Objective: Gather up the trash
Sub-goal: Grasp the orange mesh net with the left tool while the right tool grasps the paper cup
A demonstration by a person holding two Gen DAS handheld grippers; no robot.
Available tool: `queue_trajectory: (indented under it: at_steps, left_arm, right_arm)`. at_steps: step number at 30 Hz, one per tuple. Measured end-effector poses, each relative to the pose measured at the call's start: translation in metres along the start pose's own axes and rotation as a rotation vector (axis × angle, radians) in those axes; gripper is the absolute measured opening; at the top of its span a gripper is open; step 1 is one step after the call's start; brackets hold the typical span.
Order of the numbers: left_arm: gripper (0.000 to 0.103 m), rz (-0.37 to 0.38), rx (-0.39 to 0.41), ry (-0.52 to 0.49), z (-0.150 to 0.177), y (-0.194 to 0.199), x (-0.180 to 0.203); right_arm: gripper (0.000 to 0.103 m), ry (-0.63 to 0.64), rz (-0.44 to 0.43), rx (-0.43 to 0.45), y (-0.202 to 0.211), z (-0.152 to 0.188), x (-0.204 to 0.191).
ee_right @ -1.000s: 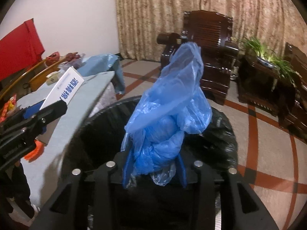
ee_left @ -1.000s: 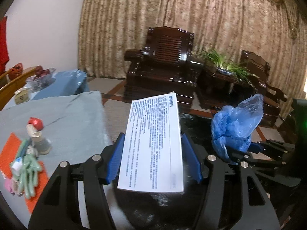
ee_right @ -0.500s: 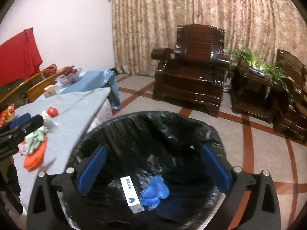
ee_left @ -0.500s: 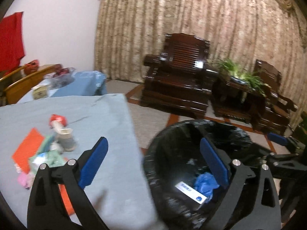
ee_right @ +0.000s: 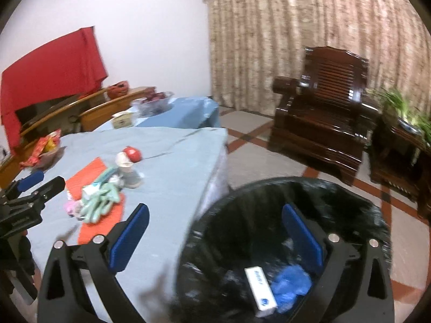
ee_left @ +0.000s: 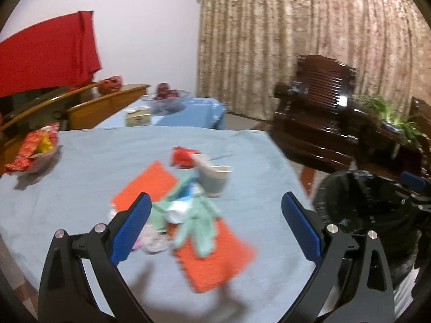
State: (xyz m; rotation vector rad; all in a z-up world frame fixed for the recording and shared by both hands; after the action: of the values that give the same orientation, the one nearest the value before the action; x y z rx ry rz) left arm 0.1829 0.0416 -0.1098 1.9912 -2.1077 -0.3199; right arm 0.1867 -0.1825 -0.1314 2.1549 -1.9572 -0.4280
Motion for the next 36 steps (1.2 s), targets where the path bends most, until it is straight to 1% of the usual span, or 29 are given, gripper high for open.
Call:
queue_trajectory:
  at_steps: [6, 13, 15, 18, 19, 21, 24, 29, 33, 36]
  left_arm:
    - [0.095, -0.096, -0.004, 0.037, 0.006, 0.003, -0.06]
    - [0.094, -0.171, -0.003, 0.069, 0.012, -0.015, -0.103]
    - [0.094, -0.194, -0.014, 0.074, 0.017, -0.027, -0.116]
    - [0.094, -0.208, -0.034, 0.083, 0.023, -0.043, -0.128]
    - [0.092, -0.209, -0.042, 0.086, 0.025, -0.048, -0.131]
    - [0.08, -0.206, -0.064, 0.087, 0.032, -0.059, -0.137]
    - [0.076, -0.192, -0.095, 0.096, 0.041, -0.076, -0.145]
    - [0.072, -0.167, -0.117, 0.094, 0.045, -0.101, -0.146]
    - [0.069, -0.142, -0.127, 0.096, 0.044, -0.118, -0.144]
    - [0.069, -0.109, -0.14, 0.091, 0.044, -0.131, -0.139]
  right_arm:
    - [0.097, 0.027, -0.073, 0.003, -0.024, -0.004, -0.047]
    - [0.097, 0.036, -0.107, 0.001, -0.062, -0.006, -0.084]
    - [0.095, 0.044, -0.114, -0.003, -0.075, -0.004, -0.094]
    - [0.088, 0.057, -0.12, -0.024, -0.093, 0.004, -0.106]
    - [0.085, 0.058, -0.12, -0.033, -0.098, 0.006, -0.108]
    - [0.081, 0.054, -0.13, -0.055, -0.11, 0.01, -0.114]
    - [0.077, 0.066, -0.146, -0.077, -0.132, 0.015, -0.124]
    - [0.069, 0.086, -0.176, -0.112, -0.167, 0.021, -0.138]
    - [0.067, 0.099, -0.212, -0.134, -0.188, 0.023, -0.145]
    - [0.065, 0.13, -0.233, -0.143, -0.198, 0.027, -0.152]
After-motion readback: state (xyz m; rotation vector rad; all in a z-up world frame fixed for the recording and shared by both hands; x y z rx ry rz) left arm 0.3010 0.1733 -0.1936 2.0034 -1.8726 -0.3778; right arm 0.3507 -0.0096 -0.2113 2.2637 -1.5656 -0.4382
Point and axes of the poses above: each gripper's, at about its wrist camera, not at the fingertips, and y roughly against the way its jaws point, x to its right, z to its underside, the point moved 7 cm from there along -y, roughly the way its jaws point, and after that the axes turned 12 degrees about x, right-handed, at the moved point
